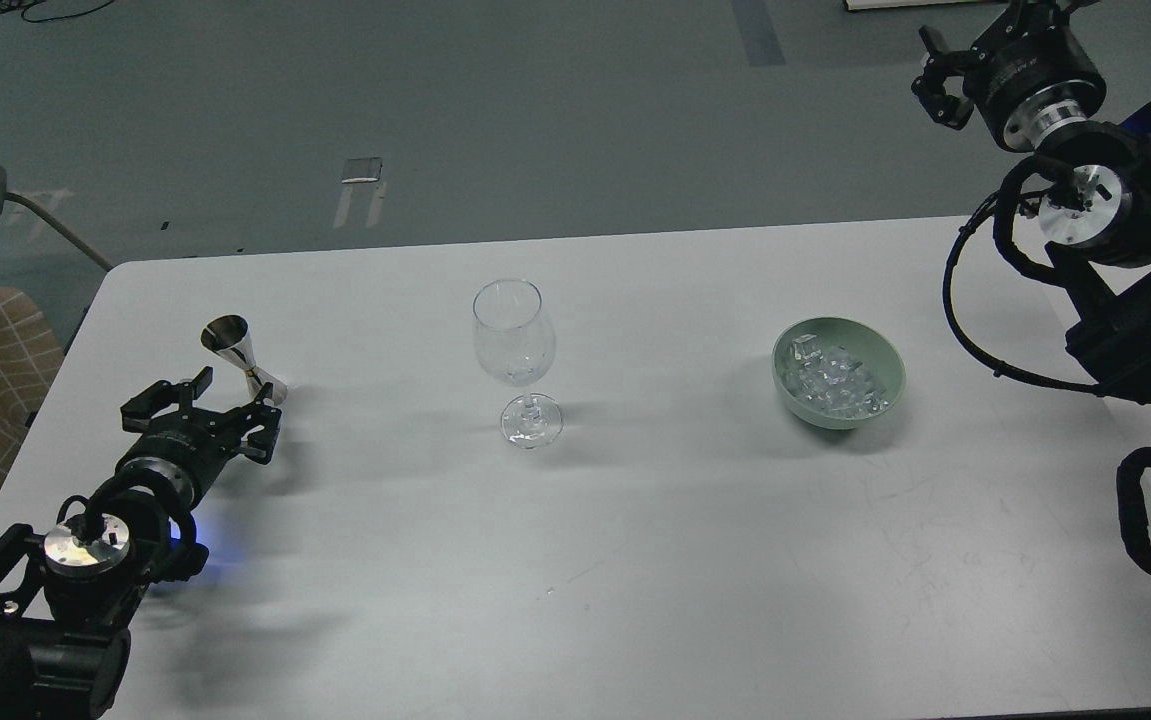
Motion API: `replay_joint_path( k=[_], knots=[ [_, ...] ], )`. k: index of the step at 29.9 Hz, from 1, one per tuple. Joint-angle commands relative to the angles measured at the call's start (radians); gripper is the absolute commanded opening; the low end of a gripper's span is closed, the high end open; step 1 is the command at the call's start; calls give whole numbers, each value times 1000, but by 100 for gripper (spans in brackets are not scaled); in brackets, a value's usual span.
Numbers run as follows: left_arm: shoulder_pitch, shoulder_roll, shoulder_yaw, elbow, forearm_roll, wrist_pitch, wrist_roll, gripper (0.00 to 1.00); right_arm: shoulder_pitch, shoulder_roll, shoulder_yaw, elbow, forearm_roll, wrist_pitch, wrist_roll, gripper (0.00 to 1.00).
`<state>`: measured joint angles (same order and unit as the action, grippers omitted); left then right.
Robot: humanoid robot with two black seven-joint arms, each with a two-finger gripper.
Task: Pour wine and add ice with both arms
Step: 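Lift the jigger upright with the left gripper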
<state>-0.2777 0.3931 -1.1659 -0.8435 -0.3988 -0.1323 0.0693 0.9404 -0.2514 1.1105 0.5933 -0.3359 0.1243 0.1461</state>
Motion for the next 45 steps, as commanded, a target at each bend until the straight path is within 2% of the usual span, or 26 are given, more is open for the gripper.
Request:
replay_joint_path(
  k=[1, 10, 45],
  knots=[
    [-20, -2, -2, 20, 0, 0, 0, 66, -6, 0, 0, 0, 0, 0, 1, 100],
    [-48, -5, -3, 52, 0, -1, 1, 66, -9, 1, 3, 0, 0, 0, 0, 100],
    [-64, -34, -9, 52, 0, -3, 0, 63, -11, -2, 3, 0, 0, 0, 0, 100]
  ],
)
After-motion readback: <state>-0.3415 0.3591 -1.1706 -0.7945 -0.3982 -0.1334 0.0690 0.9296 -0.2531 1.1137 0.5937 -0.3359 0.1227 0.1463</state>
